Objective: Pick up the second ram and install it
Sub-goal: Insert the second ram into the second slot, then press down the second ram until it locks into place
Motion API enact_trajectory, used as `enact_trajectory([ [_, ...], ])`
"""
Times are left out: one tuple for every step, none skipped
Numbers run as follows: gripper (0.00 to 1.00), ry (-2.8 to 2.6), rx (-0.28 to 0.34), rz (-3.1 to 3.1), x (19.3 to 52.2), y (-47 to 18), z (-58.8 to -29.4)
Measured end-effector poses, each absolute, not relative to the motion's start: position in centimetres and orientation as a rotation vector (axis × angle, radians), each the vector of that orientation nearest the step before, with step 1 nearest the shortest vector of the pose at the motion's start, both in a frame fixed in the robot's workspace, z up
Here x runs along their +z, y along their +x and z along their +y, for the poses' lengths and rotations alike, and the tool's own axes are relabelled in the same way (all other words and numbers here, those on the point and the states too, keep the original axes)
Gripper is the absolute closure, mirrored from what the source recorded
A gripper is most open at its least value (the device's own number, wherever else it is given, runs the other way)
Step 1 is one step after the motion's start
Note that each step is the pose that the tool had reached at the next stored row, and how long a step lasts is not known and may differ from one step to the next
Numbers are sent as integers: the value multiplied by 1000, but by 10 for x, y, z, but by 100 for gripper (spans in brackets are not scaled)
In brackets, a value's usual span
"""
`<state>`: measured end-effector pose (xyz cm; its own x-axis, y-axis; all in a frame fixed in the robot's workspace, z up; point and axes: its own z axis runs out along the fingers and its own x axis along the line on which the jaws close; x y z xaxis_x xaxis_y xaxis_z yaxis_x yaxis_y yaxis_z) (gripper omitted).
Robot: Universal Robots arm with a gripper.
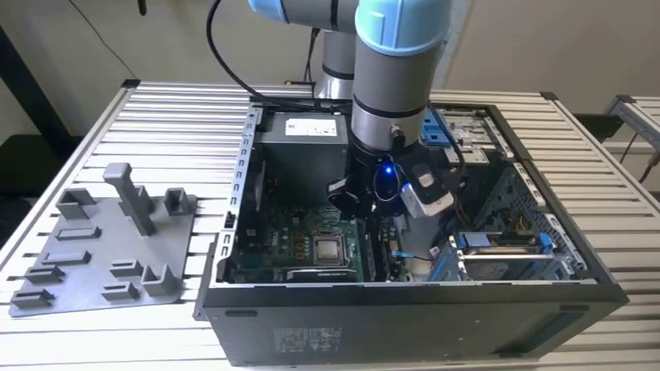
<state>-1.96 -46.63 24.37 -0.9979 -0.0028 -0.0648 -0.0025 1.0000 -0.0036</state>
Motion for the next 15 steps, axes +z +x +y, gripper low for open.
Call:
enact_trajectory([
  [87, -4, -6, 3077, 244, -20, -466],
  [87, -4, -6, 3077, 244, -20, -466],
  [89, -4, -6, 3077, 244, -20, -466],
  [89, -4, -7, 3077, 244, -20, -466],
  [89, -4, -7, 3077, 244, -20, -466],
  [89, -4, -8, 3077, 244, -20, -466],
  [89, -4, -8, 3077, 244, -20, -466],
  [89, -4, -10, 3077, 244, -20, -466],
  [89, -4, -11, 3077, 244, -20, -466],
  [89, -4, -11, 3077, 244, -20, -466],
  [89, -4, -12, 3077, 244, -20, -466],
  [89, -4, -12, 3077, 244, -20, -466],
  [89, -4, -13, 3077, 244, -20, -466],
  [89, -4, -13, 3077, 244, -20, -466],
  [89, -4, -13, 3077, 244, -20, -466],
])
